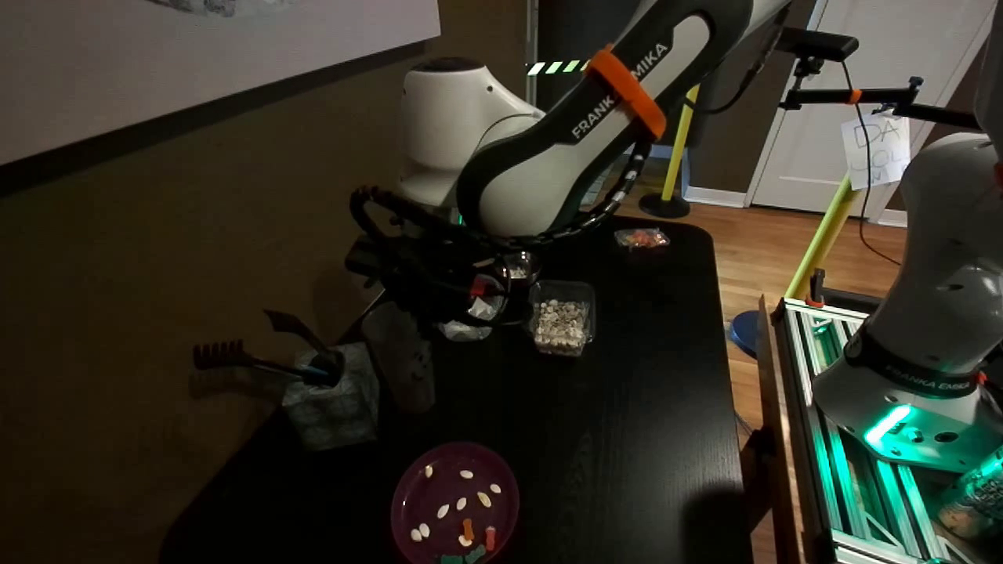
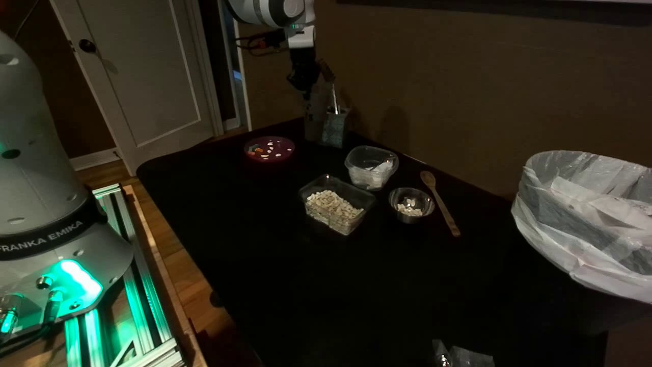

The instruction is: Move the grey cup to the right.

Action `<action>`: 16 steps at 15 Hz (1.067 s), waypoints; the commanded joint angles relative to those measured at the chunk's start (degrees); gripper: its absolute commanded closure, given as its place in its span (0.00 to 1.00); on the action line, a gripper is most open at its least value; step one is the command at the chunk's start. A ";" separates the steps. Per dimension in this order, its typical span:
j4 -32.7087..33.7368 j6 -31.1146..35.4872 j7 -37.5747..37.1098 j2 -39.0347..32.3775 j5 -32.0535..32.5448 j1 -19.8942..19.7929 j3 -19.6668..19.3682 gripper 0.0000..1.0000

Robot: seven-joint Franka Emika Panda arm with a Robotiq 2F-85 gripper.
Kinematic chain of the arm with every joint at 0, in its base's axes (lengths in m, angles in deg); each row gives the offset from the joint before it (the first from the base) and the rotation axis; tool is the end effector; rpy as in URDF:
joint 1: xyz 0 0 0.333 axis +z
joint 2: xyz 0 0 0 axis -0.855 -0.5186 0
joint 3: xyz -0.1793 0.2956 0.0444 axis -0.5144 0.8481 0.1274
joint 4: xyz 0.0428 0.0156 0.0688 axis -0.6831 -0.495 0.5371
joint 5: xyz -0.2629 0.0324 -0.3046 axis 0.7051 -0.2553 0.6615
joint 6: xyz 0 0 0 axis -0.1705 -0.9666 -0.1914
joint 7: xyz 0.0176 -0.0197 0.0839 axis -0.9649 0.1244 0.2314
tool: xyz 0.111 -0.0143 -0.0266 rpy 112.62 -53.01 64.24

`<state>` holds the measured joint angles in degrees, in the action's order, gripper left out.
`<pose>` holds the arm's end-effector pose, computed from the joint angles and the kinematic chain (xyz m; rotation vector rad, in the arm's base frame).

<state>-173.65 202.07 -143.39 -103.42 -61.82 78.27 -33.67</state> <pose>0.6176 0.2086 0.3200 -2.2718 1.8900 -0.1533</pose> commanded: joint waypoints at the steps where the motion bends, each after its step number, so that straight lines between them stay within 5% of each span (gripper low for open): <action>1: 0.07 0.86 -8.49 -0.44 1.81 -0.76 -1.63 0.99; 8: 1.06 -0.49 -6.33 -1.41 0.28 -2.84 0.26 0.99; 16: 5.77 1.59 -12.62 -6.30 1.66 -3.62 -3.28 0.99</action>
<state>-171.19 202.11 -151.44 -107.17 -61.18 74.58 -36.01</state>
